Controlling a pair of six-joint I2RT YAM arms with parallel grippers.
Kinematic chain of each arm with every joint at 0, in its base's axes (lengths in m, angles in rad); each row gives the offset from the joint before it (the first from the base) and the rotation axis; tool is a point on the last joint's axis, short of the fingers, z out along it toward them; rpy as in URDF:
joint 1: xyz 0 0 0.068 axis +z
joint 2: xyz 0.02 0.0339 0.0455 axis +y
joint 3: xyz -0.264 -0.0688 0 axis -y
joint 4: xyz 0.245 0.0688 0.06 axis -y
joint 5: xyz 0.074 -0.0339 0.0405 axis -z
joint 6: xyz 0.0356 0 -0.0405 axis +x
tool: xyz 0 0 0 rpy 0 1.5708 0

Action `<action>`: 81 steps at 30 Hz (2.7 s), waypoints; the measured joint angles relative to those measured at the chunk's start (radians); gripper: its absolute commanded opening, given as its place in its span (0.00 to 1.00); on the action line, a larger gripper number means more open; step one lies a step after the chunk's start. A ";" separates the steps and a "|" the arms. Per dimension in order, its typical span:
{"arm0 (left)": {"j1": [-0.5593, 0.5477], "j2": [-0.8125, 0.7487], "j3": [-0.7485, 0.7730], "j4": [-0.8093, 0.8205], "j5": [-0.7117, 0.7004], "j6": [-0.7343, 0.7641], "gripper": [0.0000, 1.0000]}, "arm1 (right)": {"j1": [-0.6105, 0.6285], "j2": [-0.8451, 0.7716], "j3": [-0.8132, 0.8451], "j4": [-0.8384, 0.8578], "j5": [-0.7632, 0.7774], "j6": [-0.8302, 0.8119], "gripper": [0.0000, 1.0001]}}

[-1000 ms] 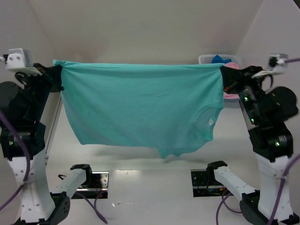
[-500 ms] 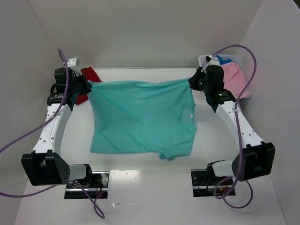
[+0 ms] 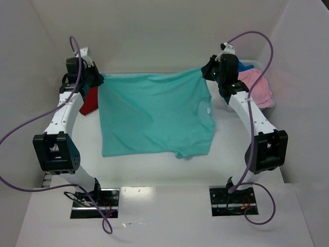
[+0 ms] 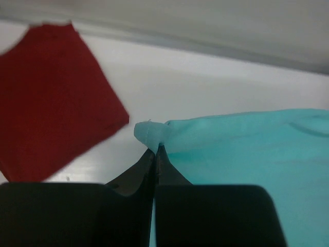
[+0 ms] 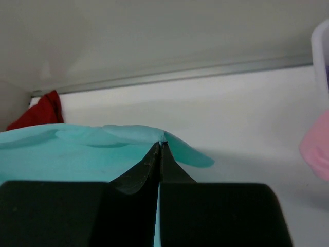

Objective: Fold and stack the t-shirts
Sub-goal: Flatten out the tshirt

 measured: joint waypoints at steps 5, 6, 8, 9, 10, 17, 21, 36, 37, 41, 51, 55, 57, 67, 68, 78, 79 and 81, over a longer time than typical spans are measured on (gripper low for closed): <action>0.000 -0.034 0.199 -0.021 0.020 0.003 0.00 | 0.000 -0.057 0.093 -0.003 0.005 -0.023 0.00; 0.000 -0.055 0.219 -0.027 0.023 0.004 0.00 | 0.000 -0.098 0.104 -0.007 0.005 -0.032 0.00; 0.000 -0.162 0.238 -0.041 0.026 0.005 0.00 | 0.000 -0.164 0.114 -0.010 0.008 -0.042 0.00; 0.000 -0.203 0.238 -0.048 0.027 0.006 0.00 | 0.000 -0.175 0.114 -0.012 0.010 -0.044 0.00; 0.000 -0.237 0.238 -0.051 0.026 0.007 0.00 | 0.000 -0.243 0.115 -0.026 0.012 -0.051 0.00; 0.000 -0.631 0.183 -0.074 -0.008 0.022 0.00 | 0.000 -0.574 0.132 -0.057 0.022 -0.069 0.00; -0.003 -0.761 0.160 -0.138 -0.025 0.024 0.00 | 0.000 -0.703 0.132 -0.101 0.014 -0.068 0.00; -0.086 -0.859 0.038 -0.271 -0.145 -0.036 0.00 | 0.000 -0.803 -0.036 -0.266 0.011 -0.035 0.00; -0.086 -0.832 0.007 -0.260 -0.143 -0.043 0.00 | 0.000 -0.792 -0.058 -0.269 0.013 -0.034 0.00; -0.086 -0.697 -0.156 -0.190 -0.131 -0.061 0.00 | 0.000 -0.717 -0.199 -0.242 0.032 -0.031 0.00; -0.087 -0.541 -0.327 -0.056 -0.130 -0.081 0.00 | 0.000 -0.499 -0.430 -0.050 0.055 0.014 0.00; -0.087 -0.360 -0.333 0.013 -0.132 -0.083 0.00 | 0.000 -0.349 -0.459 0.013 0.055 0.036 0.00; -0.087 -0.280 -0.330 0.032 -0.132 -0.083 0.00 | 0.000 -0.299 -0.458 0.032 0.055 0.040 0.00; -0.084 -0.005 -0.166 0.082 -0.129 -0.082 0.00 | 0.000 0.048 -0.227 0.126 0.054 0.035 0.00; -0.082 0.029 -0.132 0.097 -0.129 -0.082 0.00 | 0.000 0.056 -0.221 0.129 0.054 0.034 0.00; -0.023 0.233 0.034 0.127 -0.114 -0.079 0.00 | -0.036 0.222 -0.023 0.136 0.091 0.008 0.00; -0.018 0.242 0.038 0.127 -0.112 -0.079 0.00 | -0.047 0.232 -0.018 0.135 0.094 0.005 0.00; -0.011 0.264 0.048 0.128 -0.104 -0.078 0.00 | -0.054 0.245 -0.010 0.135 0.096 0.003 0.00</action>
